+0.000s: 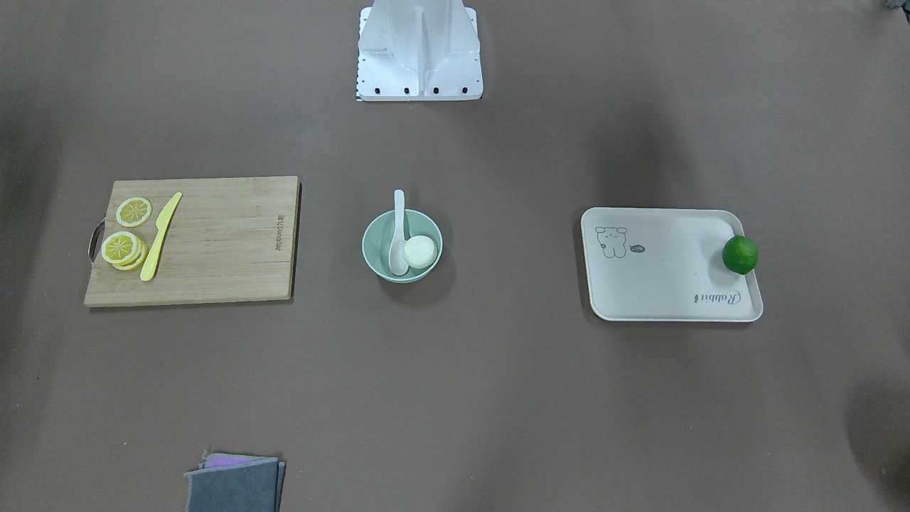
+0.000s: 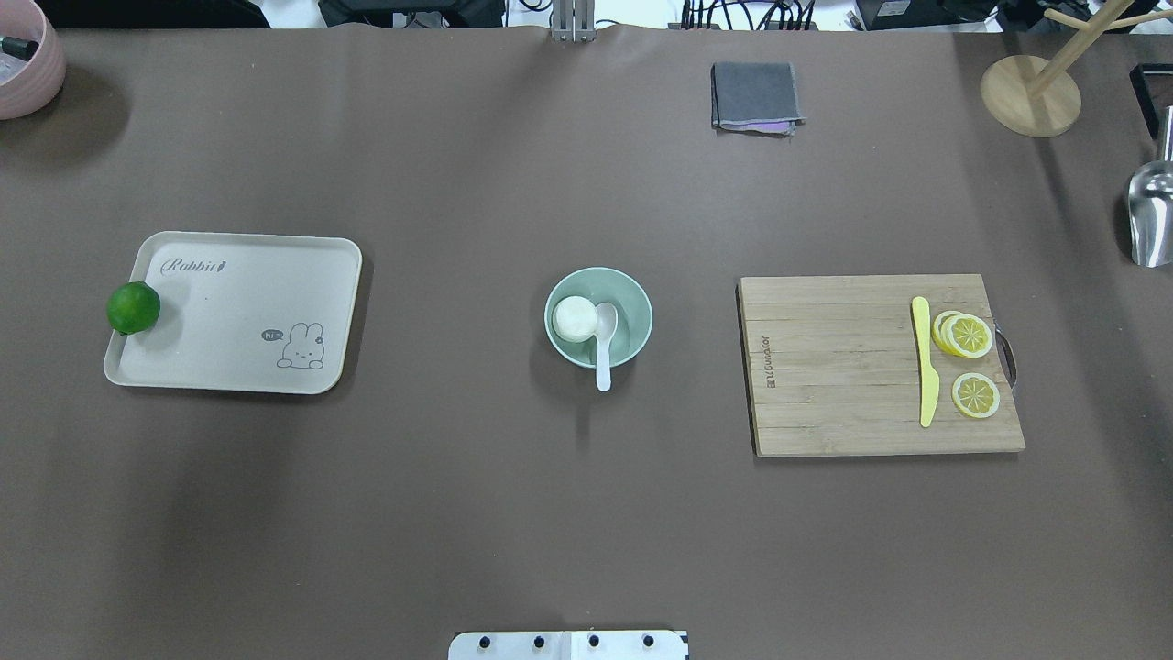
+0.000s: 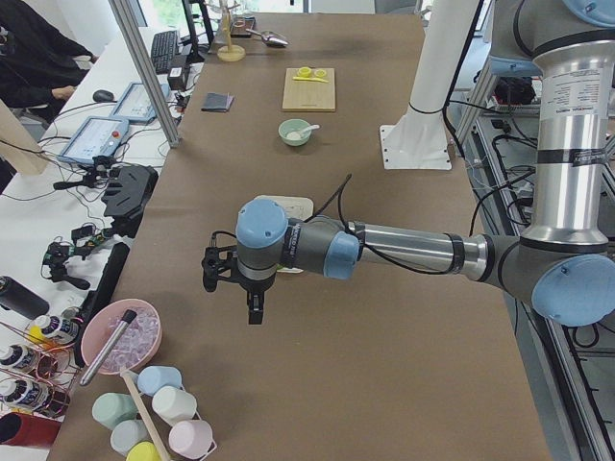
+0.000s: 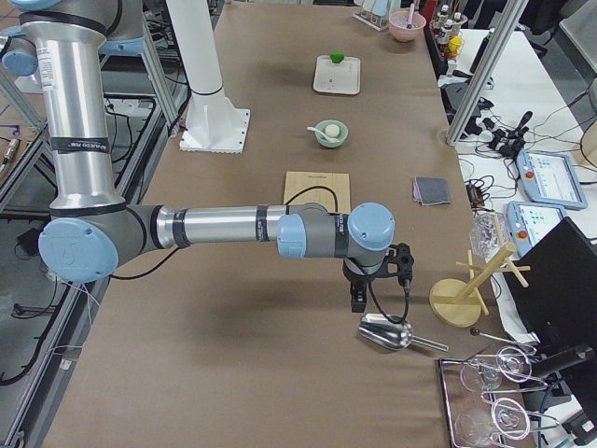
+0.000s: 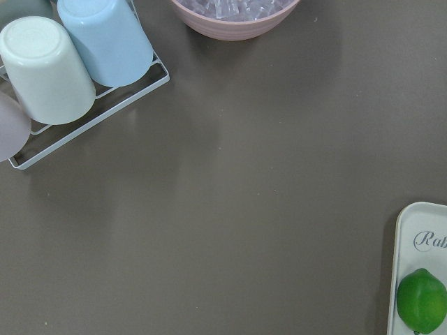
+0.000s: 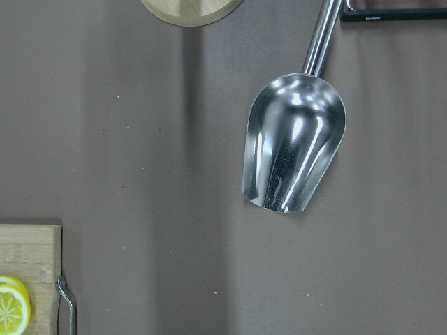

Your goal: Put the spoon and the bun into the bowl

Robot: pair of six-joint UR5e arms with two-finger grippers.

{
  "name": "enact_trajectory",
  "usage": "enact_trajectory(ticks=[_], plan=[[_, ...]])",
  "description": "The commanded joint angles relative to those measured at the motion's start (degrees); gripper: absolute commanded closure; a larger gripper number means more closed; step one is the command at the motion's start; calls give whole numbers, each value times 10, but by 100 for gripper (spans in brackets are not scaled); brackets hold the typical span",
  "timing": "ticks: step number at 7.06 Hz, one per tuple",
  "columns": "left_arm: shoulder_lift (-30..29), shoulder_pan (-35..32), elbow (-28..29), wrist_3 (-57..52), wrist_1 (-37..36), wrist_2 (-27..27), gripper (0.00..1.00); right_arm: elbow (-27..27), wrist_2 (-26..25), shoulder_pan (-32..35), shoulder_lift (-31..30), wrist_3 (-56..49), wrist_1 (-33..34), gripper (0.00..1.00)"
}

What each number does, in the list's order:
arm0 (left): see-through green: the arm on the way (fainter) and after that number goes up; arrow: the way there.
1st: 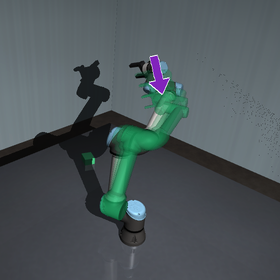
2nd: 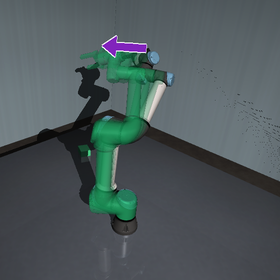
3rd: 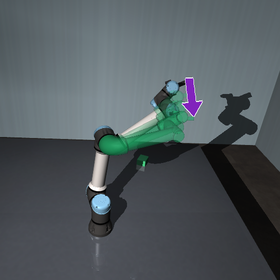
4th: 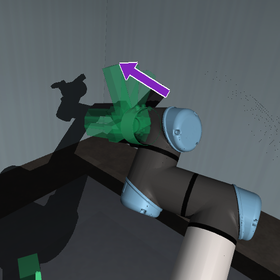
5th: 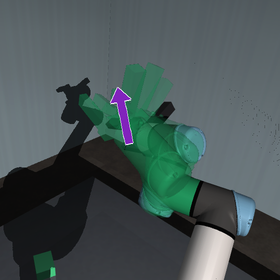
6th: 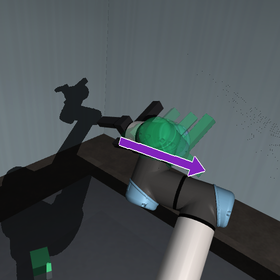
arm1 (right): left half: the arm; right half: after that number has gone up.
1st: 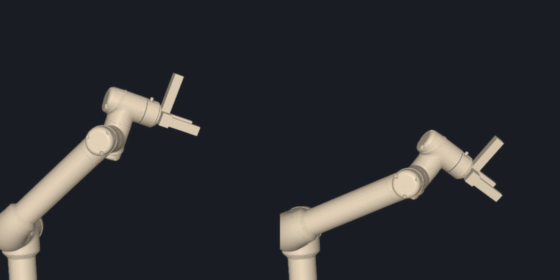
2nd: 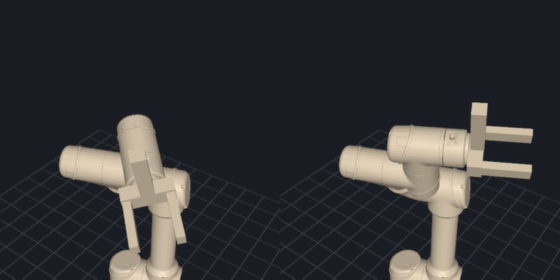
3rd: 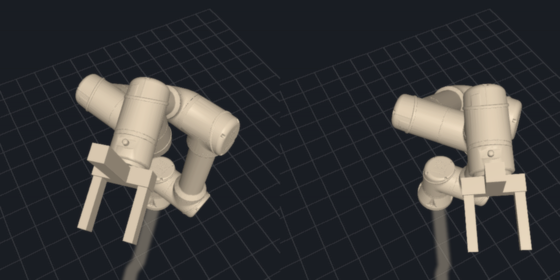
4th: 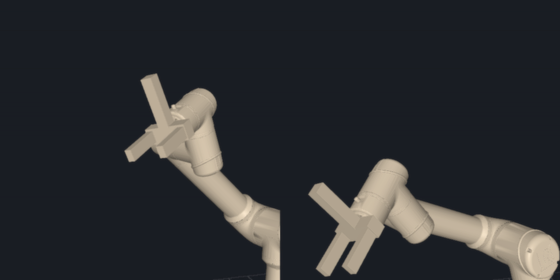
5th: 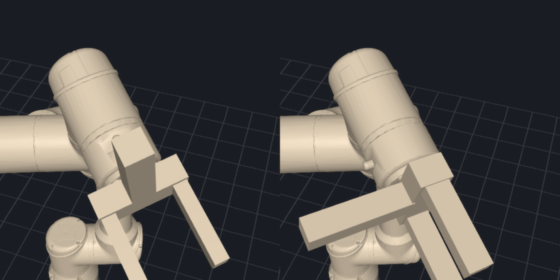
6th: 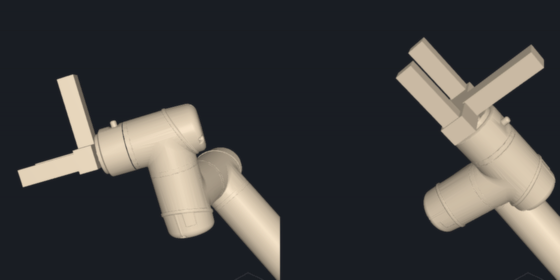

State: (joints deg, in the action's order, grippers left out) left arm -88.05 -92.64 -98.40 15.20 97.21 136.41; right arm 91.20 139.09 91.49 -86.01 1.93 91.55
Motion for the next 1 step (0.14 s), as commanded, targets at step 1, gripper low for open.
enact_trajectory(ticks=[1], plan=[[-2, 0, 0, 0, 1, -1, 1, 1, 0, 0, -1, 0, -1, 0]])
